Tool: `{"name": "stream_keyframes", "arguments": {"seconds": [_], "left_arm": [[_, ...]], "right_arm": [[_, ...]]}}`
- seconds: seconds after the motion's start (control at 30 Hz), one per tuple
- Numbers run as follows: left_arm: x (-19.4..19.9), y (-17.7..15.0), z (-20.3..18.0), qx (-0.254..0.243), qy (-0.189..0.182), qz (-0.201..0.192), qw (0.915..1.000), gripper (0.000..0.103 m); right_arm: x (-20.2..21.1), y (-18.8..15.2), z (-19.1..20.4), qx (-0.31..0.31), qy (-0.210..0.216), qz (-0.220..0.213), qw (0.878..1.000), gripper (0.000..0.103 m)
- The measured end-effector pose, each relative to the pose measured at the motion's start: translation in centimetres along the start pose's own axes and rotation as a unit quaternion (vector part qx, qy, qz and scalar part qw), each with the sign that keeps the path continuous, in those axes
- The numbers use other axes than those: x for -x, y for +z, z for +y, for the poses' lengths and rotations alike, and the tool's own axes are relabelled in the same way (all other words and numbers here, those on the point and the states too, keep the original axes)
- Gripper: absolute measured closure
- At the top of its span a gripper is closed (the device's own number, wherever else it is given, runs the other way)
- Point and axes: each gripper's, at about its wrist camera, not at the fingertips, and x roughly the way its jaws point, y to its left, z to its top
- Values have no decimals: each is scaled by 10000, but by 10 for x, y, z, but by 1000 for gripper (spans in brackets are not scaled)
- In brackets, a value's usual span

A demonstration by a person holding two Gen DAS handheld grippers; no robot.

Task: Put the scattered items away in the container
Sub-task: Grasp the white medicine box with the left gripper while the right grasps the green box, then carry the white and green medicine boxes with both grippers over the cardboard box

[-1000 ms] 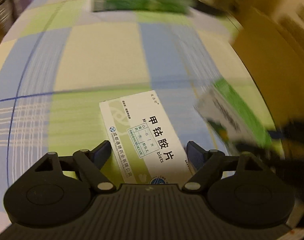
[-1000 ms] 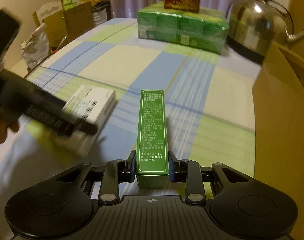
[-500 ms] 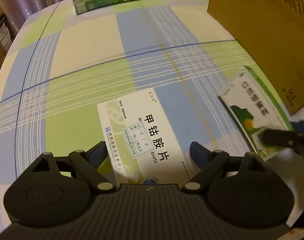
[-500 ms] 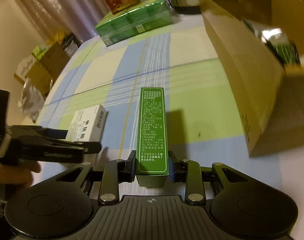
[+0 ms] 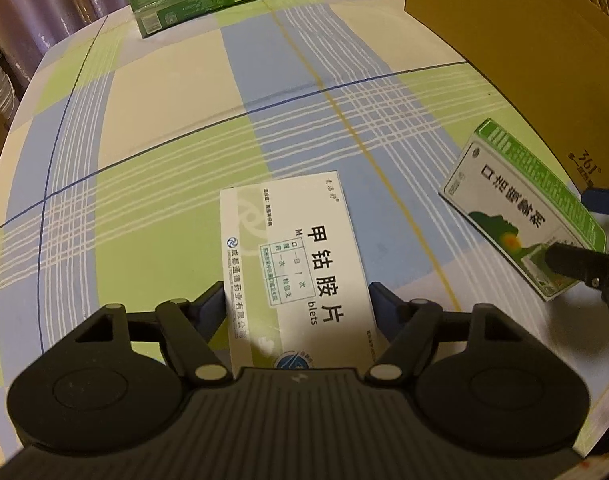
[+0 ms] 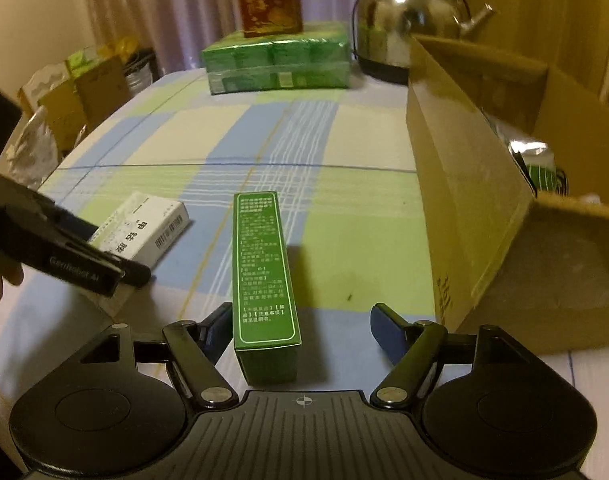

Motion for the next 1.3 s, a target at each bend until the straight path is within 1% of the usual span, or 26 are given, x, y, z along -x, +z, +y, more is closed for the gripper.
{"name": "stream_keyframes", "arguments": {"seconds": [0.1, 0.4, 0.6, 0.73, 0.97, 1.03, 1.1, 1.3], "left_arm": [[0, 0, 1, 39, -47, -55, 10000, 31], [-4, 3, 6, 254, -72, -99, 9996, 31], [-5, 4, 7, 276, -142, -133, 9994, 35], [-3, 3, 5, 202, -212, -195, 9994, 35], [-2, 5, 3, 152, -248, -222, 9993, 35], [-2, 5, 1, 127, -247, -217, 9994, 35], [-2, 4, 0, 117, -258, -210, 9994, 35], [1, 3, -3, 70, -316, -240, 9992, 35]], "right_arm": [[-3, -2, 1, -47, 94, -8, 9999, 32], [-23, 4, 35, 750, 23, 159, 9971, 32], [-28, 9, 41, 863, -7, 117, 9962, 33], [-27, 11, 40, 828, 3, 122, 9965, 48], [-29, 12, 40, 795, 47, 179, 9967, 59], [-30, 13, 40, 806, 61, 214, 9965, 70], [-30, 12, 42, 873, 15, 211, 9960, 75], [-26, 9, 43, 868, -10, 177, 9961, 75]]}}
